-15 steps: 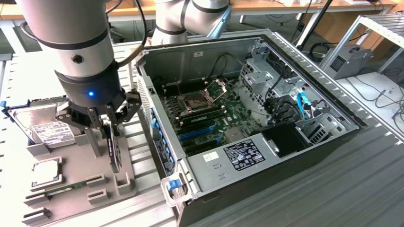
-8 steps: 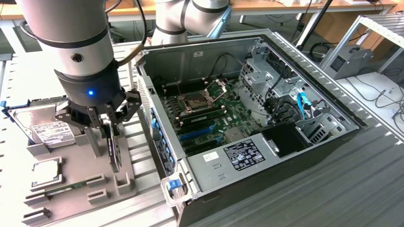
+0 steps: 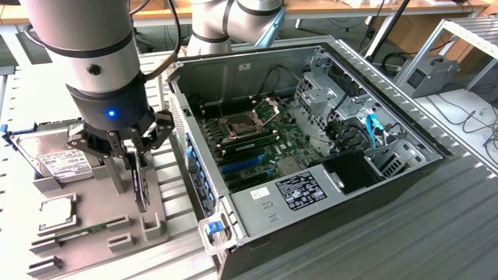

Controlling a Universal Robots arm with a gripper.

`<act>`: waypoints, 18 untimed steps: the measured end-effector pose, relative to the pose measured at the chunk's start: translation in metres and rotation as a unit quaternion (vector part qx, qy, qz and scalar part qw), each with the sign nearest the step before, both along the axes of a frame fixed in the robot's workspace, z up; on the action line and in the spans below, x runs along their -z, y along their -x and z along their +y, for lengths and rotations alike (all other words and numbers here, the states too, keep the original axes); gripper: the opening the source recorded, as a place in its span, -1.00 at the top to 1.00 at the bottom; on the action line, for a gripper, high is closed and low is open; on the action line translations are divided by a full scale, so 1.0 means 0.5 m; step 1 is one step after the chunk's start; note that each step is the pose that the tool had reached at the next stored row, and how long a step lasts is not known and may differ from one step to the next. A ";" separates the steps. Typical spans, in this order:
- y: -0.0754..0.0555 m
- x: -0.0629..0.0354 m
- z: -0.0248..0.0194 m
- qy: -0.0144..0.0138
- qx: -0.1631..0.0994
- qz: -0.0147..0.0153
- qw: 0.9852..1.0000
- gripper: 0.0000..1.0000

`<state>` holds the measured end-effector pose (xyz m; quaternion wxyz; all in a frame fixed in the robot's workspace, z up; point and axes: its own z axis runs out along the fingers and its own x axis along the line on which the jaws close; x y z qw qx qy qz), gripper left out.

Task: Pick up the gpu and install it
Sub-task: 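Pick up the gpu and move the gpu toward the slot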

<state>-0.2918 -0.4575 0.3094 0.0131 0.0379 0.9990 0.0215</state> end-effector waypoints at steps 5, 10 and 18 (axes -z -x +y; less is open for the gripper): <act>0.000 -0.002 0.0000 0.000 0.000 0.000 1.000 0.48; 0.000 -0.005 0.0000 0.000 0.000 0.000 1.000 0.48; 0.000 -0.008 0.0000 0.000 0.000 0.000 1.000 0.48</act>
